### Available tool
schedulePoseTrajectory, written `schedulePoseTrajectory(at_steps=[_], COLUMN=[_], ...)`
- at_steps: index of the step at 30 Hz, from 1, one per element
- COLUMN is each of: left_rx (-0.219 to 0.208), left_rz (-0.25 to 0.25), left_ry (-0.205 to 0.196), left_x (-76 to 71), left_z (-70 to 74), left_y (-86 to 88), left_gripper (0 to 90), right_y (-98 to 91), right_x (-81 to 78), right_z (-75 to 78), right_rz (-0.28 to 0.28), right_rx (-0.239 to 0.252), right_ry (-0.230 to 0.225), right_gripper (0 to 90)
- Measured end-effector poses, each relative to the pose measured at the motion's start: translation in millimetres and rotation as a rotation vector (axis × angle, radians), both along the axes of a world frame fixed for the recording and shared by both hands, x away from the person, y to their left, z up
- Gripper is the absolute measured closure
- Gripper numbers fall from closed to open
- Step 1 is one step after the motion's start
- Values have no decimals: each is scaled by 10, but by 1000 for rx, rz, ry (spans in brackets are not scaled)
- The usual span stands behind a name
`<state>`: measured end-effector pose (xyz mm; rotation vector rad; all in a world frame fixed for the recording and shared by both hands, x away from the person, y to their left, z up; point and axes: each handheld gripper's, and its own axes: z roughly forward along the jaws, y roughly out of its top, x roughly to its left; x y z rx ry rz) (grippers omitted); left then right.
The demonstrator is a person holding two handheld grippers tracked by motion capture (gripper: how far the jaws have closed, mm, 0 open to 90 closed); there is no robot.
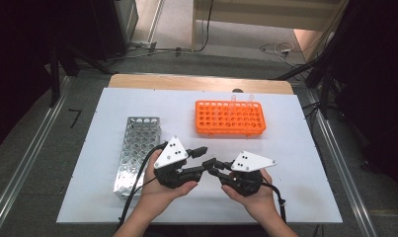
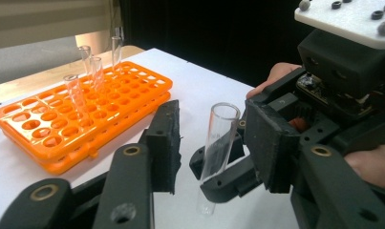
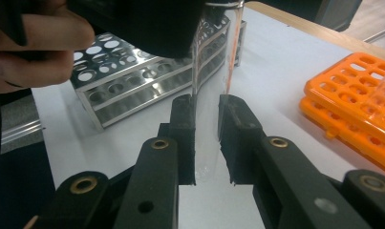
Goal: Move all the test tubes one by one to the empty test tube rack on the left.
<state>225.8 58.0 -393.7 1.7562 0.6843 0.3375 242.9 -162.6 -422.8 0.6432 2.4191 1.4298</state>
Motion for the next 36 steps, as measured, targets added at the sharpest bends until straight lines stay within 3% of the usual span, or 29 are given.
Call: schedulePoseTrajectory(at_steps=[15,30,36], left_rx=[19,22,16], left_rz=[-22,-20,-2], left_ry=[-23,-28,-14], left_x=[-31,-32,1], left_z=[-6,-1,28], left_y=[-42,-36,15], left_gripper=[730,757,759], right_y=[60,58,51], right_x=[-51,-40,-32], right_z=[34,27,25], right_rz=[35,37,59], right_rx=[1,8,29], right_ry=[1,6,18], right_gripper=[741,739,578])
